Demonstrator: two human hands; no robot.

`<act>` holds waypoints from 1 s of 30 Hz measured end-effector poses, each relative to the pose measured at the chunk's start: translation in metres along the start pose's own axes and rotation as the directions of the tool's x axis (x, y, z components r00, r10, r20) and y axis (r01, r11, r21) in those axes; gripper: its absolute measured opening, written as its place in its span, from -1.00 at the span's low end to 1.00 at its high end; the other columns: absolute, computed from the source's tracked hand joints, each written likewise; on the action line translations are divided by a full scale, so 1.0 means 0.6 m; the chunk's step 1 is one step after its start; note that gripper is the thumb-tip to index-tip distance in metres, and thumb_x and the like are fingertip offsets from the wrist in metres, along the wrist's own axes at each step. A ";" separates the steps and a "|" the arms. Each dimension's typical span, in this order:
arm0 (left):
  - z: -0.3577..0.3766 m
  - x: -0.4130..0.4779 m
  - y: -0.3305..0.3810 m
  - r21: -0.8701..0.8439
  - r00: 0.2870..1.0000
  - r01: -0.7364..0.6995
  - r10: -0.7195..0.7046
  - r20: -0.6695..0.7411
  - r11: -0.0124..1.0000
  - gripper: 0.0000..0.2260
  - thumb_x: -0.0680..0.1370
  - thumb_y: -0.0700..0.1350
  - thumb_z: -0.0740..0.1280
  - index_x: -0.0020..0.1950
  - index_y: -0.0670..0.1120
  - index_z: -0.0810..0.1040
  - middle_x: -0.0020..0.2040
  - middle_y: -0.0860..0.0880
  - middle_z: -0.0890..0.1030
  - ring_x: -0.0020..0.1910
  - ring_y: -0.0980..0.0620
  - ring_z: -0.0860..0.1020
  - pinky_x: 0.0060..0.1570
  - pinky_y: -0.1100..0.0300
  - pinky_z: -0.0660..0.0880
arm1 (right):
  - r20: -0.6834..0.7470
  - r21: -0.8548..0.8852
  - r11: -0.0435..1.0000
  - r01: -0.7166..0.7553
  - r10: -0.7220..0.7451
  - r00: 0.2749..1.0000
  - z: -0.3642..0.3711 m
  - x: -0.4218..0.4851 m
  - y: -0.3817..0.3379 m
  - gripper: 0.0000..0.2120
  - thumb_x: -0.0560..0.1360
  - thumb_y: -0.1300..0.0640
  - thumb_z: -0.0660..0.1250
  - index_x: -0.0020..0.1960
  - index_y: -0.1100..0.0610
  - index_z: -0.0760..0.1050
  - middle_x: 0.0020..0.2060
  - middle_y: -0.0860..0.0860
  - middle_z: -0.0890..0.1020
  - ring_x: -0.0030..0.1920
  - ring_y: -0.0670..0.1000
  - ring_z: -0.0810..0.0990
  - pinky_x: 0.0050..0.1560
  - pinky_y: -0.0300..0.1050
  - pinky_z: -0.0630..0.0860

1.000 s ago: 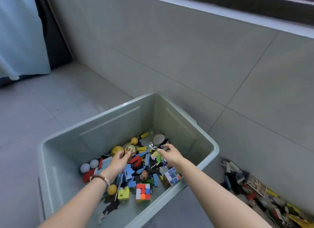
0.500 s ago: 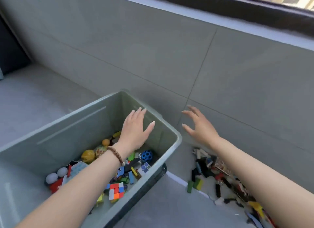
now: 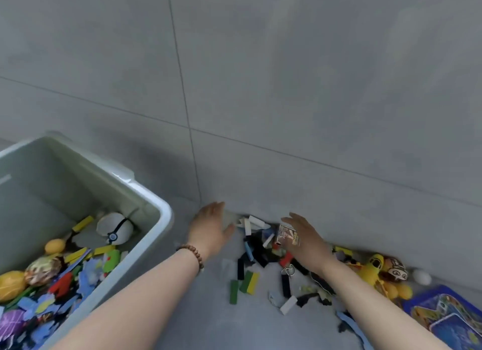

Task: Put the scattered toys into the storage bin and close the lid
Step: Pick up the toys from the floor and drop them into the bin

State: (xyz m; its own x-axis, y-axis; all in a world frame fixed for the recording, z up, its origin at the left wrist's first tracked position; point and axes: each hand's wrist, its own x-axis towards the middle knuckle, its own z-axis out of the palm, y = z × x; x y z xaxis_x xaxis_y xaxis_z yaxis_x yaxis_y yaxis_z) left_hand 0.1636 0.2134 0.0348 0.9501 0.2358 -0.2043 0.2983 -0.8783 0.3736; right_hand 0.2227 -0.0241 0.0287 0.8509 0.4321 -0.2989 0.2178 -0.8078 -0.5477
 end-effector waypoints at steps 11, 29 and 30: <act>0.172 0.114 -0.158 -0.610 0.808 0.415 -0.581 -0.093 0.675 -0.48 0.49 -0.06 0.41 0.37 -0.24 0.39 0.33 -0.23 0.39 0.27 -0.16 0.44 0.25 0.13 0.34 | -0.301 0.189 0.968 0.164 -0.102 0.948 0.147 0.079 0.080 -0.68 0.51 0.28 0.31 0.25 0.11 0.46 0.16 -0.10 0.45 0.14 -0.47 0.29 0.08 -0.69 0.12; 0.215 0.130 -0.034 -0.829 0.887 0.420 -0.358 0.291 0.368 -0.87 0.61 -0.26 0.16 -0.12 -0.12 0.39 -0.22 -0.07 0.50 -0.37 0.03 0.42 -0.36 0.25 0.41 | -0.432 0.282 0.947 -0.154 0.269 0.861 0.129 0.086 0.151 -0.66 0.42 0.14 0.46 0.15 0.16 0.50 0.07 0.03 0.52 0.11 0.05 0.48 0.12 -0.16 0.37; 0.218 0.128 -0.025 -0.820 0.882 0.445 -0.336 0.331 0.361 -0.84 0.62 -0.25 0.14 -0.15 -0.11 0.39 -0.25 -0.07 0.48 -0.39 0.04 0.40 -0.38 0.25 0.39 | -0.427 0.322 0.922 -0.213 0.342 0.837 0.128 0.082 0.154 -0.62 0.41 0.11 0.46 0.18 0.18 0.47 0.11 0.07 0.52 0.11 0.06 0.48 0.10 -0.11 0.39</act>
State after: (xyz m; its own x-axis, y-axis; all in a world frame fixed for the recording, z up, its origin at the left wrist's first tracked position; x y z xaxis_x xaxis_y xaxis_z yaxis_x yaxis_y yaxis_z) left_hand 0.2202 0.1901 -0.1048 0.7074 0.3657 -0.6048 0.6051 0.1288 0.7857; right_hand 0.2482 -0.0467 -0.0968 0.9908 -0.0858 -0.1044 -0.1344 -0.7085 -0.6928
